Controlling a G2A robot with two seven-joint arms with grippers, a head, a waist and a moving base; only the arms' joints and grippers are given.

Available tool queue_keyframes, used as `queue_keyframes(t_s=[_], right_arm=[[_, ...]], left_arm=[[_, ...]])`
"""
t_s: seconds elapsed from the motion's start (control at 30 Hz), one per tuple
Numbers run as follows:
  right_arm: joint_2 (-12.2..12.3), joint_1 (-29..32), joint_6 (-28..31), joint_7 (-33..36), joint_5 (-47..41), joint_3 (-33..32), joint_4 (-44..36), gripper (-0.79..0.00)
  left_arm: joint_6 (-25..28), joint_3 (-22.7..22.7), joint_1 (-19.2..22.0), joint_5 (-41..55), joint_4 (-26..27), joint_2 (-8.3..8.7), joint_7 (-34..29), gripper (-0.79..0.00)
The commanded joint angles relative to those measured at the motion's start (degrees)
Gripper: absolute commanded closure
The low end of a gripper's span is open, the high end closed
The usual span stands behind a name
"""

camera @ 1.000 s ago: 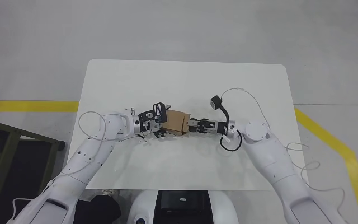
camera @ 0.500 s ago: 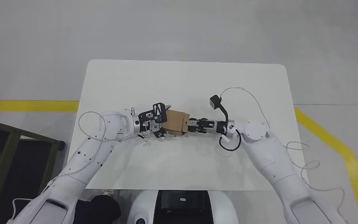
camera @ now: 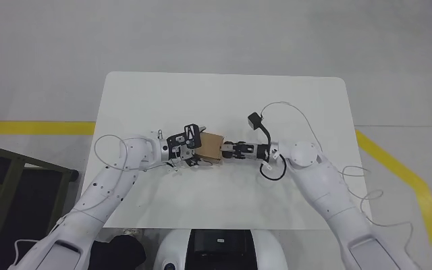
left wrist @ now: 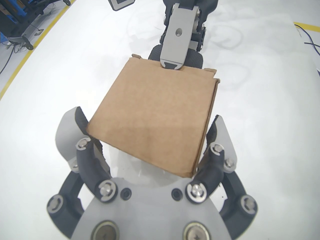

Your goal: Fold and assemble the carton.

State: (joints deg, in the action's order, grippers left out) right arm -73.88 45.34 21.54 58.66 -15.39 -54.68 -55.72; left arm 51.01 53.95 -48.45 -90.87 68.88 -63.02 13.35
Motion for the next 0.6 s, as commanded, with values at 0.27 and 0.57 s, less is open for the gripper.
queue_keyframes(t_s=[0.27, 0.57], right_arm=[[0.8, 1.3, 0.3, 0.5, 0.5, -2.0, -1.3, -0.292], [1.9, 3.6, -0.6, 1.5, 1.8, -3.9, -5.4, 0.0]], left_arm=[[0.0, 0.2, -0.1, 0.1, -0.2, 0.1, -0.1, -0.785], [0.0, 0.2, -0.1, 0.4, -0.2, 0.12, -0.4, -0.785]])
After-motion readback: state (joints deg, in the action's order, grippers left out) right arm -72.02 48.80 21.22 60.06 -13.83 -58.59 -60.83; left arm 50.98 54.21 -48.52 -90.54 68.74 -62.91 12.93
